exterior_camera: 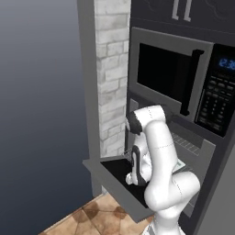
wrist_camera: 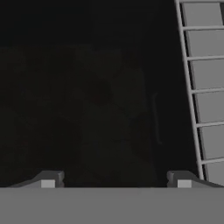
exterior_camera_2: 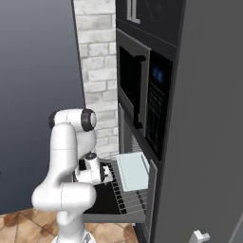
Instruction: Take the baked cake out of the oven and place it on the plate for cooling. Then close the oven door.
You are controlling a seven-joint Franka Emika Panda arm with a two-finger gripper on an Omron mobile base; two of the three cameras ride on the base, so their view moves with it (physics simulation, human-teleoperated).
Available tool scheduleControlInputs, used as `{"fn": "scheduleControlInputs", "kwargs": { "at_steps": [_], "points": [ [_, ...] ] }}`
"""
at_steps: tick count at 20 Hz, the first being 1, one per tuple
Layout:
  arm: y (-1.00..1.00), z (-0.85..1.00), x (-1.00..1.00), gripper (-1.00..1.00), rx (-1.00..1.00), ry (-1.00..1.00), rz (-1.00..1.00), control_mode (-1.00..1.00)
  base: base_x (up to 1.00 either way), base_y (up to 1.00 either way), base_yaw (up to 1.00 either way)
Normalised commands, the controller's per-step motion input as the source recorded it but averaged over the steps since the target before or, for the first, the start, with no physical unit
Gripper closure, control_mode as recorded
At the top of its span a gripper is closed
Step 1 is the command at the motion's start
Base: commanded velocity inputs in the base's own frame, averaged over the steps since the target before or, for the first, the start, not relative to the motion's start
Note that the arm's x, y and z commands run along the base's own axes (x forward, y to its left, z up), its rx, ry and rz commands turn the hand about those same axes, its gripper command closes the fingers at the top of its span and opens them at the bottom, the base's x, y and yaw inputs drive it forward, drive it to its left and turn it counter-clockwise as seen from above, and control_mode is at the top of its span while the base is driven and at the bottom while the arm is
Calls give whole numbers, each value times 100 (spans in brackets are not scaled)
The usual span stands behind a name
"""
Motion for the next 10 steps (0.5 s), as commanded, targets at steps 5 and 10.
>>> {"fn": "scheduleControlInputs", "kwargs": {
  "at_steps": [5, 10],
  "points": [
    [-24, -24, 50, -100, 0, 2, 0, -100, 0, 0, 0],
    [-38, -19, 53, -100, 0, 1, 0, -100, 0, 0, 0]
  ]
}}
